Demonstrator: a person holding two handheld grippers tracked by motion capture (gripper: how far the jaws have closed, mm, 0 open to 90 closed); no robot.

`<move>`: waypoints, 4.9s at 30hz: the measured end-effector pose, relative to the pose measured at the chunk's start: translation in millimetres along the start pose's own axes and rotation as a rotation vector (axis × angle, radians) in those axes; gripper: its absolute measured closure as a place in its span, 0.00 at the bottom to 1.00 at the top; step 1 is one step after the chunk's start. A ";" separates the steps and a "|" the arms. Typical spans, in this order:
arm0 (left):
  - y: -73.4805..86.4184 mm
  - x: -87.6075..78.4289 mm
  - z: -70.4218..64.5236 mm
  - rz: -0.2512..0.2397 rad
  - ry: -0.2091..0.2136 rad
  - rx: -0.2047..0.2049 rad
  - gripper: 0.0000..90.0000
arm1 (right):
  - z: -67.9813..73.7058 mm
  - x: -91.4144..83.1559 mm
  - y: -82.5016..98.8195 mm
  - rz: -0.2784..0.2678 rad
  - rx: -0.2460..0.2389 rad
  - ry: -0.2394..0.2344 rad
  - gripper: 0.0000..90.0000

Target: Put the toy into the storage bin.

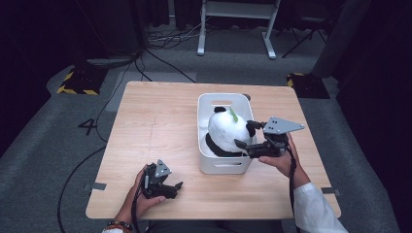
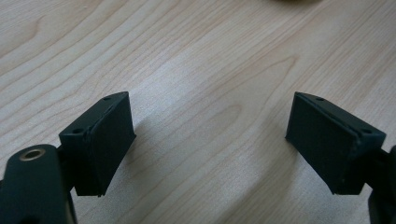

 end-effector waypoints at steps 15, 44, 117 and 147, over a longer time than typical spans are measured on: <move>-0.2 0.3 0.0 -0.001 0.000 -0.001 0.17 | -13.8 -16.5 -2.1 0.001 -0.012 0.033 0.23; -0.3 0.4 0.1 0.001 0.001 -0.002 0.17 | -34.8 -32.8 11.5 0.054 -0.067 0.108 0.26; -0.3 0.4 0.1 0.000 0.001 -0.001 0.17 | -69.3 -40.0 107.3 0.249 -0.075 0.231 0.24; -0.6 0.6 0.3 0.002 -0.001 -0.003 0.16 | -68.8 -41.0 155.9 0.345 -0.059 0.234 0.24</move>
Point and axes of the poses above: each handheld gripper's, and its own axes: x roughly forward along the jaws, y roughly out of its underside, z roughly to its left, the point moved 8 cm from there along x, roughly forward along the jaws, and after that the axes turned 11 degrees about y, right-handed, at the moved point
